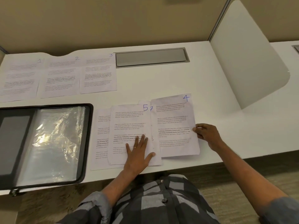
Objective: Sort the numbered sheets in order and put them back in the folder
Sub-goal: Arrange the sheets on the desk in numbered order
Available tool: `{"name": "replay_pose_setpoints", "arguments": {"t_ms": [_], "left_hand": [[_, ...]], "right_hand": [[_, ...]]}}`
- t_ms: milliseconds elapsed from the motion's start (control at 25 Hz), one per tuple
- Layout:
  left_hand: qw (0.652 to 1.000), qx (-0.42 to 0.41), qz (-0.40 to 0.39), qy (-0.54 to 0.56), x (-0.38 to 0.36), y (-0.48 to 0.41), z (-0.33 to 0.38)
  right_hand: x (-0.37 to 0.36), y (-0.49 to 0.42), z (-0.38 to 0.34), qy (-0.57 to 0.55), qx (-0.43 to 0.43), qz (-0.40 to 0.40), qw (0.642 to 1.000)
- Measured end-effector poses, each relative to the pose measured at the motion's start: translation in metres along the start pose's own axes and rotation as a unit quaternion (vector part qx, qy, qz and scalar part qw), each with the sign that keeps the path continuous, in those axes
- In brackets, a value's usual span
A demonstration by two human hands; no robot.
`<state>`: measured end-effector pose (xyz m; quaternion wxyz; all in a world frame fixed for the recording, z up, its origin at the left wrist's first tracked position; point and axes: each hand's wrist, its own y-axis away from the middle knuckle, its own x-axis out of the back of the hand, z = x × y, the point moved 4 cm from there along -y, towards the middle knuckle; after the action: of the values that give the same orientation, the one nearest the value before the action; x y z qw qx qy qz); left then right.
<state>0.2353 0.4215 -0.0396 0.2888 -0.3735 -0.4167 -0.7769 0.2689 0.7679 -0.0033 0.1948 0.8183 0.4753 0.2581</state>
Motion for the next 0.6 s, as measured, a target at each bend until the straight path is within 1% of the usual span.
{"name": "replay_pose_setpoints", "arguments": {"t_ms": [80, 160, 240, 280, 360, 440, 480, 520, 600], "left_hand": [[0.998, 0.003, 0.045, 0.052, 0.006, -0.002, 0.004], [0.984, 0.018, 0.08, 0.157, 0.011, -0.008, 0.017], [0.954, 0.05, 0.103, 0.277, 0.017, -0.021, 0.038], [0.939, 0.067, 0.114, 0.317, 0.019, -0.03, 0.046], [0.917, 0.096, 0.131, 0.365, 0.024, -0.049, 0.064], [0.898, 0.123, 0.128, 0.402, 0.029, -0.066, 0.077], [0.884, 0.134, 0.122, 0.432, 0.032, -0.072, 0.082], [0.861, 0.138, 0.114, 0.477, 0.035, -0.077, 0.086], [0.798, 0.132, 0.097, 0.58, 0.042, -0.085, 0.092]], "right_hand": [[0.015, -0.002, -0.011, -0.012, 0.007, -0.031, 0.999], [0.029, -0.008, -0.019, -0.007, 0.012, -0.057, 0.998], [0.042, -0.016, -0.027, -0.003, 0.018, -0.076, 0.997], [0.048, -0.021, -0.032, -0.005, 0.021, -0.083, 0.996], [0.059, -0.03, -0.044, -0.007, 0.029, -0.097, 0.995], [0.069, -0.04, -0.058, -0.011, 0.037, -0.107, 0.994], [0.072, -0.045, -0.064, -0.013, 0.041, -0.112, 0.993], [0.074, -0.05, -0.069, -0.015, 0.045, -0.117, 0.992], [0.073, -0.057, -0.079, -0.019, 0.054, -0.131, 0.99]]}}
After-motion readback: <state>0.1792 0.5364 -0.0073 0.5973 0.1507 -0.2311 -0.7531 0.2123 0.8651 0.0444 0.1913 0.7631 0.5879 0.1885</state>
